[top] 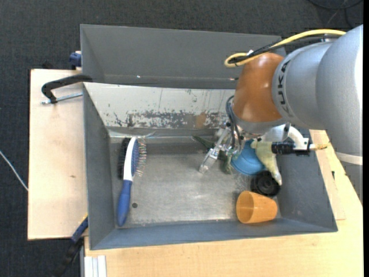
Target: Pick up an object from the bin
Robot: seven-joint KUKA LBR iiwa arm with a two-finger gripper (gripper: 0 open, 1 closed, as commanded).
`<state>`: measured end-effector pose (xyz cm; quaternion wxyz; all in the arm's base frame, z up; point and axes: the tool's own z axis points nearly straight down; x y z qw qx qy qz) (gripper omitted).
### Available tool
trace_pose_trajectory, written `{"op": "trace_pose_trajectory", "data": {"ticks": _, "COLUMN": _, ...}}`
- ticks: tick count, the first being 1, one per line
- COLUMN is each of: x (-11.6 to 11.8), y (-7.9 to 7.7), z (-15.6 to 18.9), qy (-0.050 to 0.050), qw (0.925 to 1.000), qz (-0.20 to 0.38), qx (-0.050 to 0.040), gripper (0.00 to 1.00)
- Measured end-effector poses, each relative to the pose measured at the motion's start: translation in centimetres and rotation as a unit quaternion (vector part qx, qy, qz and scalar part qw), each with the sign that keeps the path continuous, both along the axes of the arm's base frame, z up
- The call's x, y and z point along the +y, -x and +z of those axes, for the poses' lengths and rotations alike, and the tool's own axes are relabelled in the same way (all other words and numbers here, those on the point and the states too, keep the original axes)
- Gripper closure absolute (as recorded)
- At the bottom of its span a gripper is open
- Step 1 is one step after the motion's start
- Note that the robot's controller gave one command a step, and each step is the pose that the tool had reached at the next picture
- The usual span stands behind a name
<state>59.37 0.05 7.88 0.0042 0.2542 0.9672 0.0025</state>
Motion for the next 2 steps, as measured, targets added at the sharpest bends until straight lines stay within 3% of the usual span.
{"op": "trace_pose_trajectory", "data": {"ticks": 1, "x": -0.1, "y": 0.1, "z": 0.1, "qy": 0.000, "qw": 1.0000, "qz": 0.000, "qx": 0.0034, "gripper": 1.00}}
{"op": "trace_pose_trajectory", "data": {"ticks": 2, "x": 0.0, "y": -0.1, "z": 8.0, "qy": 0.001, "qw": 1.0000, "qz": 0.001, "qx": -0.0012, "gripper": 1.00}}
